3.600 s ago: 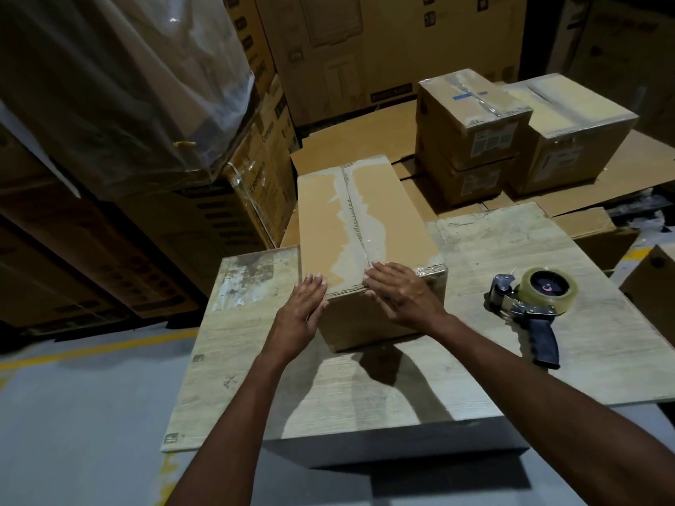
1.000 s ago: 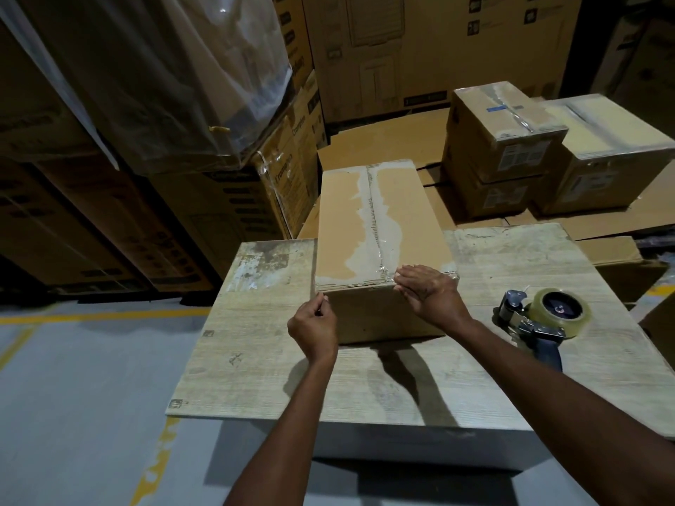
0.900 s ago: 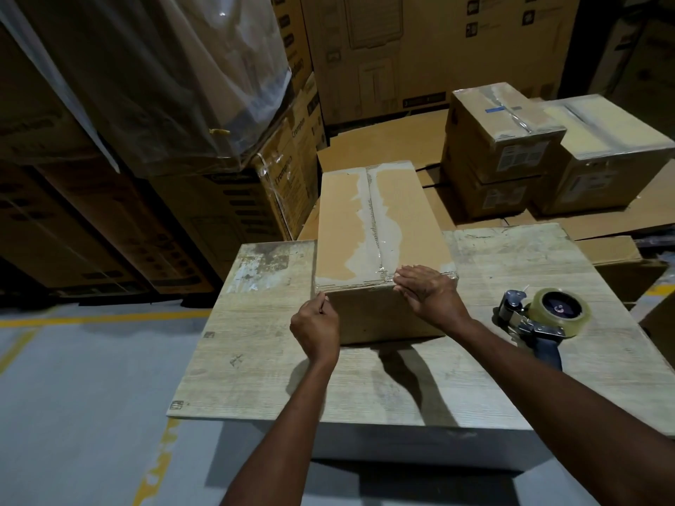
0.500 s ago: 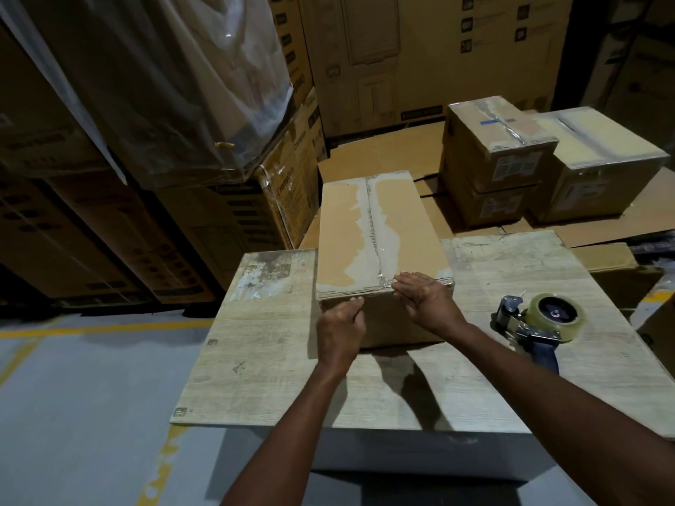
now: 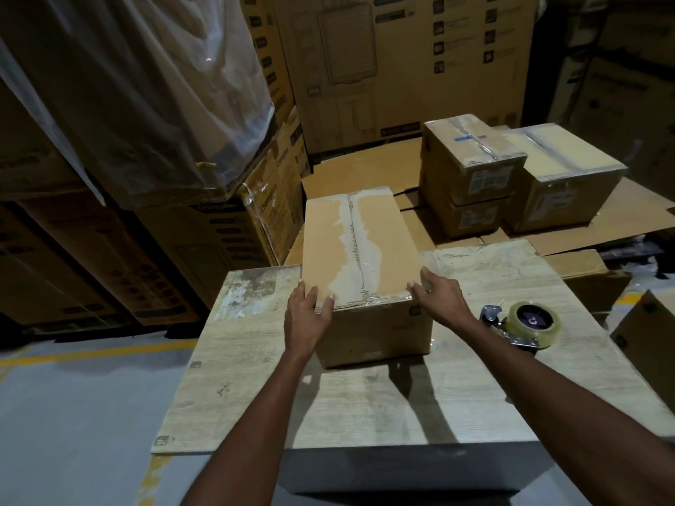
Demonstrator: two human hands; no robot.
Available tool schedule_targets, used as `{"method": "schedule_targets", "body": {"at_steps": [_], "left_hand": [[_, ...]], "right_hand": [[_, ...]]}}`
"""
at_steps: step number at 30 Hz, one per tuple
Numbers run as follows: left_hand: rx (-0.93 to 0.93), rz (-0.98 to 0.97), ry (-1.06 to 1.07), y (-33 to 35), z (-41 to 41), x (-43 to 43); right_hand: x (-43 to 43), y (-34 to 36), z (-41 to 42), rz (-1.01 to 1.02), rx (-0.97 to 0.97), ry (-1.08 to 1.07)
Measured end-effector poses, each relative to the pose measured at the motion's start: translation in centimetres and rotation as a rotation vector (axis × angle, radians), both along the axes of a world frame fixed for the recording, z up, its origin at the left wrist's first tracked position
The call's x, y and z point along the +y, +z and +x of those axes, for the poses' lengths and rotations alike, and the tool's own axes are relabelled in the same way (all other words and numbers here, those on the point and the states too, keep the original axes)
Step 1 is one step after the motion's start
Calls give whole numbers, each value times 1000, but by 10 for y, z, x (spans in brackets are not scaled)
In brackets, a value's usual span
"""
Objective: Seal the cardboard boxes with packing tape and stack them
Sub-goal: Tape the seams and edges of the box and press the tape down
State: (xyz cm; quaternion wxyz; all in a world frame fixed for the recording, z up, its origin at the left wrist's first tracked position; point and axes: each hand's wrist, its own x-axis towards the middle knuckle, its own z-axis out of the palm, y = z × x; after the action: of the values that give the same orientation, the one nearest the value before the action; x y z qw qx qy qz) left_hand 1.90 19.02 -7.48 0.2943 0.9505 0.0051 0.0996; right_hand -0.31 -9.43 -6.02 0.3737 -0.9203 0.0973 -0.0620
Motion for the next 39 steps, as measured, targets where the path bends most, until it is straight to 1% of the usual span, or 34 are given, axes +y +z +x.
{"method": "schedule_targets", "body": {"at_steps": [3, 5, 7, 8, 13, 15, 16, 18, 19, 22, 25, 28, 31, 33, 36, 38, 39], "left_hand": [[4, -48, 35, 3, 3, -1], [-10, -10, 92, 6, 6, 3], [-10, 64, 156, 8, 10, 12], [-18, 72, 183, 8, 12, 18], [-74, -25, 272, 16, 11, 37], [-75, -21, 310, 22, 11, 38], [-69, -13, 319, 25, 12, 38], [-40, 21, 287, 27, 15, 39], [-10, 47, 250, 28, 17, 40], [105, 81, 135, 25, 27, 43], [203, 26, 66, 22, 35, 42], [164, 12, 46, 26, 34, 41], [63, 0, 137, 27, 30, 44], [26, 50, 219, 33, 26, 46], [43, 183, 288, 39, 25, 53], [61, 216, 294, 38, 27, 53], [64, 199, 284, 37, 28, 51]], "right_hand": [[2, 4, -2, 13, -36, -25], [3, 6, -9, 50, -60, 16], [9, 8, -17, 107, -51, 85], [13, 10, -21, 137, -45, 87], [14, 20, -30, 283, 42, 61], [11, 22, -27, 264, 43, 39], [10, 23, -23, 221, 20, 8], [12, 25, -14, 133, -15, -57], [15, 27, -9, 123, -16, -71], [24, 29, 3, 171, 25, -30], [32, 25, 9, 160, 56, 21], [33, 22, 6, 126, 21, 2], [28, 24, 1, 164, 1, -45], [21, 27, -4, 209, 23, -72], [6, 27, -12, 252, 81, -41], [2, 25, -12, 209, 84, -21], [1, 25, -9, 162, 73, -34]]}}
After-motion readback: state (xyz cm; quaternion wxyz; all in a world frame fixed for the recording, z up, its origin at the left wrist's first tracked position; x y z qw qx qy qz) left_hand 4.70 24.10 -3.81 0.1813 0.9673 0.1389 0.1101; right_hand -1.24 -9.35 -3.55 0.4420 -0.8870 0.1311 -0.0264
